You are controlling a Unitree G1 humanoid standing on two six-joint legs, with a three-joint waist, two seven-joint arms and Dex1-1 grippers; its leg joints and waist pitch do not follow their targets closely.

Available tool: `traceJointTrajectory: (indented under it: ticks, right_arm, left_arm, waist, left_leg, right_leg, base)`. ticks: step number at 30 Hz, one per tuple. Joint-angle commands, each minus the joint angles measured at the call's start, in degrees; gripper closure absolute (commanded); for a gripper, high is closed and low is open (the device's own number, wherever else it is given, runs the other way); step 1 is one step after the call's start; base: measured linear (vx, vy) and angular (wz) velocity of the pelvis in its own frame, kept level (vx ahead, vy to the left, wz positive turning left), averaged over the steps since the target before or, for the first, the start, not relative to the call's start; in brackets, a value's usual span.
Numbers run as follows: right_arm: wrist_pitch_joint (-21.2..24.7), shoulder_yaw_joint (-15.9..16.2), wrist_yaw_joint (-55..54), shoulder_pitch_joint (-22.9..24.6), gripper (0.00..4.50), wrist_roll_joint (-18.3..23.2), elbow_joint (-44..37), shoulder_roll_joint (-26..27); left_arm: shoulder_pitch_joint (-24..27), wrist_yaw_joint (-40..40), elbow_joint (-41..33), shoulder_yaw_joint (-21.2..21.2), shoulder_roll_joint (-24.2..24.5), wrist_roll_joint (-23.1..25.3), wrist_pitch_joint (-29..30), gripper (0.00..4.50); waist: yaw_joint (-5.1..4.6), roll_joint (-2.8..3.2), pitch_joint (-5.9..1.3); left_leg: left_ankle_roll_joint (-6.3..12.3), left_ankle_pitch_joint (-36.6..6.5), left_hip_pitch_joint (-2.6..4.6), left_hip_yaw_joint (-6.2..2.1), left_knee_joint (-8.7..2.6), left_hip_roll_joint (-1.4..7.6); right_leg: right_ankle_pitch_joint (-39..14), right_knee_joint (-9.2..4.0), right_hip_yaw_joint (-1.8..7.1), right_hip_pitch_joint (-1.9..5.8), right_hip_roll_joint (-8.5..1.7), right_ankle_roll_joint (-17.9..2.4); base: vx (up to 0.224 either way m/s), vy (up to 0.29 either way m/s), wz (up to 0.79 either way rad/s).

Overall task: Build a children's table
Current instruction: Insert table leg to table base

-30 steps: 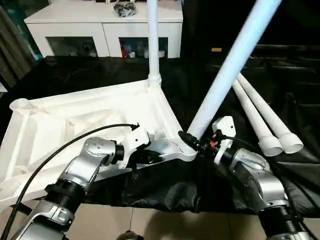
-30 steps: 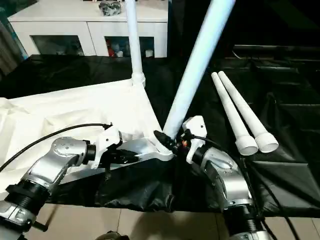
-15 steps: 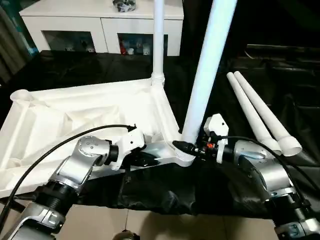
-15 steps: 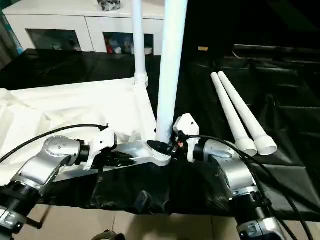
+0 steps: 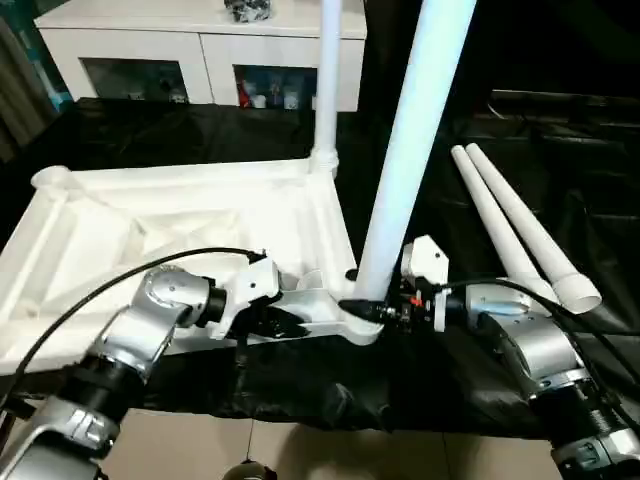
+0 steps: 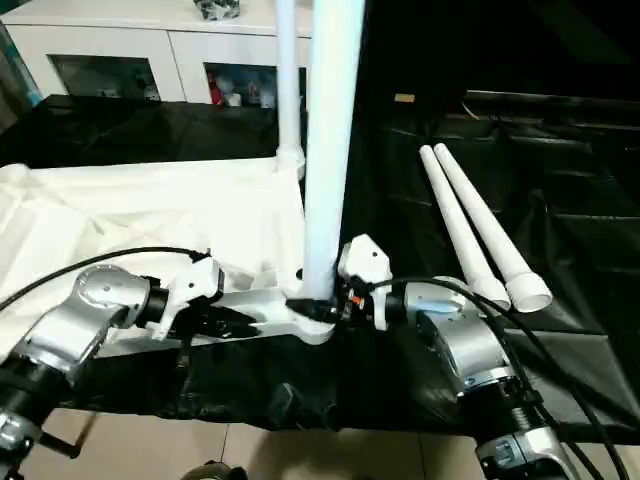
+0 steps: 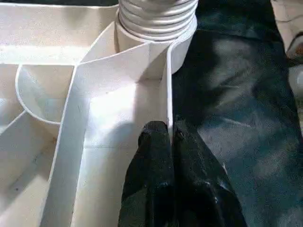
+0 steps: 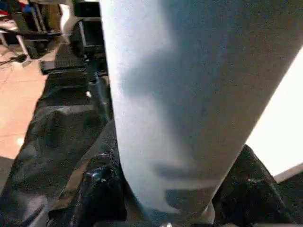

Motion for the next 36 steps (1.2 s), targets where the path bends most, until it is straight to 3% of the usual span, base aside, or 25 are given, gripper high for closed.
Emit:
traceJointTrajectory:
  ticks: [1,7,9,12,13,14,17,19,20,21,22,23,24,25,26,27,28,29,32,36]
  right_arm:
    - [2.02,4.76,1.62,2.09,2.59,-2.72,4.66,0.61]
    - [0.66,4.2,-0.64,1.09,2.59,-3.72,6.65,1.97]
    - [0.38,2.22,-7.46,-0.58,2.59,-5.02,9.83,4.25]
    - [-0.05,0.15,-15.97,-2.91,2.59,-6.99,14.44,6.44]
    - [-0.05,-0.32,-17.89,-3.42,2.59,-7.36,15.43,6.93]
    - [0.43,-3.01,-26.09,-5.4,2.59,-7.43,19.41,9.65]
    - [1.18,-5.45,-33.18,-7.5,2.59,-6.7,23.41,12.44]
    - [1.88,-7.72,-39.45,-10.23,2.59,-5.74,27.99,15.34]
    - [2.02,-8.44,-40.51,-10.86,2.59,-5.18,28.94,16.1]
    - [1.92,-9.28,-41.6,-11.54,2.59,-4.8,29.91,16.86]
    - [1.78,-9.83,-42.35,-12.16,2.59,-4.56,30.69,17.48]
    - [1.14,-10.02,-43.1,-12.97,2.59,-4.87,31.85,18.14]
    - [0.8,-10.04,-43.44,-13.34,2.59,-5.1,32.36,18.44]
    - [0.23,-10.2,-44.0,-13.88,2.59,-5.54,33.29,18.86]
    - [-0.11,-10.54,-44.36,-14.39,2.59,-5.53,34.13,19.32]
    - [-0.31,-10.64,-44.5,-14.65,2.59,-5.57,34.55,19.57]
    - [-0.8,-10.64,-44.62,-15.13,2.59,-5.95,35.42,19.91]
    - [-1.09,-10.61,-44.67,-15.36,2.59,-6.32,35.89,20.02]
    - [-1.66,-10.54,-44.71,-15.87,2.59,-7.11,37.05,20.24]
    - [-1.92,-10.26,-44.35,-16.43,2.59,-7.59,38.4,20.27]
  left_arm:
    - [-2.66,-0.23,-0.5,-0.05,-1.29,-0.92,-0.76,4.5]
    - [-3.57,4.25,1.42,1.08,-2.76,0.58,-0.81,4.5]
    - [-3.95,10.04,1.65,2.31,-4.85,1.47,1.55,4.5]
    - [-4.12,14.99,0.84,3.44,-6.99,1.85,4.49,4.5]
    - [-4.1,15.85,0.53,3.67,-7.45,1.82,5.11,4.5]
    - [-4.05,21.36,-1.24,4.17,-10.13,3.14,7.7,4.5]
    - [-4.23,27.61,-3.12,5.06,-14.06,3.75,11.33,4.5]
    - [-4.32,33.08,-4.68,4.81,-18.34,5.48,13.53,4.5]
    - [-4.12,33.79,-5.28,4.72,-19.42,5.42,14.33,4.5]
    - [-3.95,34.6,-5.78,4.48,-20.38,5.43,14.91,4.5]
    - [-3.81,35.23,-5.98,3.84,-21.06,5.84,14.57,4.5]
    - [-3.63,35.69,-6.11,2.9,-21.57,6.42,14.37,4.5]
    - [-3.57,35.83,-6.01,2.39,-21.67,6.86,14.1,4.5]
    - [-3.45,36.19,-6.17,1.93,-21.79,7.3,14.28,4.5]
    - [-3.36,36.59,-6.26,1.6,-21.79,7.7,14.57,4.5]
    - [-3.33,36.48,-6.25,1.44,-21.54,7.9,14.72,4.5]
    - [-3.25,36.12,-6.36,1.31,-21.0,8.19,14.88,4.5]
    - [-3.17,35.77,-6.52,1.41,-20.67,8.14,15.07,4.5]
    - [-3.06,35.22,-6.63,1.44,-19.71,8.42,14.98,4.5]
    - [-2.72,34.49,-6.84,1.36,-18.65,8.41,14.43,4.5]
  waist:
    - [0.05,0.15,-2.61]
    - [0.13,0.09,-2.3]
    - [-0.1,-0.09,-2.02]
    - [-0.47,-0.18,-1.73]
    - [-0.58,-0.09,-1.75]
    - [-1.26,0.04,-1.65]
    - [-1.95,0.33,-1.7]
    - [-2.28,1.06,-1.22]
    - [-3.03,1.37,-0.85]
    - [-3.07,1.47,-0.75]
    - [-2.8,1.6,-1.07]
    - [-2.67,1.18,-0.99]
    - [-2.72,0.85,-0.99]
    - [-2.76,0.44,-0.9]
    - [-2.63,0.72,-0.84]
    - [-2.6,1.06,-0.96]
    - [-2.69,1.24,-1.19]
    - [-2.66,1.29,-1.31]
    - [-2.58,1.19,-1.39]
    - [-2.53,1.24,-1.38]
  left_leg:
    - [-2.14,-23.9,1.71,-2.16,-5.1,3.88]
    - [-2.39,-25.97,1.95,-2.28,-5.09,3.89]
    - [-3.05,-28.17,2.18,-2.52,-5.12,3.87]
    - [-4.23,-31.52,2.51,-3.29,-5.02,3.61]
    - [-4.45,-31.86,2.46,-3.42,-5.04,3.64]
    - [-5.41,-34.08,2.42,-3.87,-5.29,3.64]
    - [-5.64,-36.94,2.45,-4.26,-5.75,3.65]
    - [-5.72,-40.68,3.37,-4.15,-5.81,3.66]
    - [-5.53,-45.14,3.99,-4.39,-6.16,3.8]
    - [-5.39,-46.33,3.61,-4.35,-6.83,4.06]
    - [-5.54,-46.77,2.17,-4.53,-8.14,4.67]
    - [-5.77,-45.21,3.05,-3.83,-7.54,3.92]
    - [-5.47,-43.37,3.78,-3.73,-6.41,3.23]
    - [-3.53,-38.08,4.64,-3.64,-4.24,2.28]
    - [-2.25,-33.86,3.56,-3.96,-4.42,2.48]
    - [-2.3,-33.35,3.15,-4.13,-4.81,2.76]
    - [-3.09,-34.24,2.46,-4.5,-5.71,3.34]
    - [-3.94,-35.74,2.47,-4.53,-6.07,3.6]
    - [-4.26,-36.35,2.71,-4.19,-6.01,3.52]
    - [-4.24,-35.95,2.77,-3.96,-6.03,3.56]
  right_leg:
    - [-20.59,-4.64,2.96,1.21,-3.99,-11.48]
    - [-25.67,-5.2,2.99,0.93,-4.27,-10.62]
    - [-30.49,-5.64,2.95,0.6,-4.42,-9.45]
    - [-39.99,-6.68,2.26,0.49,-4.81,-5.75]
    - [-40.61,-6.7,2.23,0.4,-4.91,-5.43]
    - [-41.43,-6.83,1.5,0.56,-4.7,-4.51]
    - [-38.32,-7.14,0.65,1.01,-4.3,-4.37]
    - [-36.39,-7.77,0.11,0.31,-3.88,-4.89]
    - [-35.02,-8.15,-1.84,0.95,-3.21,-4.22]
    - [-33.4,-7.75,-2.07,1.51,-2.92,-4.14]
    - [-28.6,-5.05,-0.9,3.08,-3.11,-4.82]
    - [-30.34,-6.48,-0.06,1.47,-3.71,-5.55]
    - [-34.15,-7.67,-0.03,0.6,-4.42,-5.26]
    - [-41.55,-9.9,-0.68,-0.04,-5.7,-3.7]
    - [-43.28,-10.14,-0.96,1.24,-5.94,-2.41]
    - [-41.96,-9.74,-0.99,1.58,-5.71,-2.31]
    - [-37.45,-8.72,-1.01,2.06,-5.13,-2.89]
    - [-33.37,-8.16,-0.8,1.82,-4.8,-4.06]
    - [-29.49,-7.66,-0.27,1.4,-4.86,-6.79]
    - [-28.21,-7.44,-0.05,1.31,-4.8,-7.84]
  base:
    - [0.0,0.0,0.0]
    - [0.0,0.0,0.0]
    - [0.0,0.0,0.0]
    - [-0.018,0.004,-0.03]
    - [0.0,0.0,0.0]
    - [0.0,0.0,0.0]
    - [-0.044,0.039,-0.19]
    - [0.0,0.0,0.0]
    - [0.0,0.0,0.0]
    - [0.0,0.0,0.0]
    - [0.0,0.0,0.0]
    - [0.0,0.0,0.0]
    - [0.0,0.0,0.0]
    - [0.0,0.0,0.0]
    - [0.0,0.0,0.0]
    - [0.0,0.0,0.0]
    - [0.0,0.0,0.0]
    - [0.0,0.0,0.0]
    - [0.0,0.0,0.0]
    - [0.0,0.0,0.0]
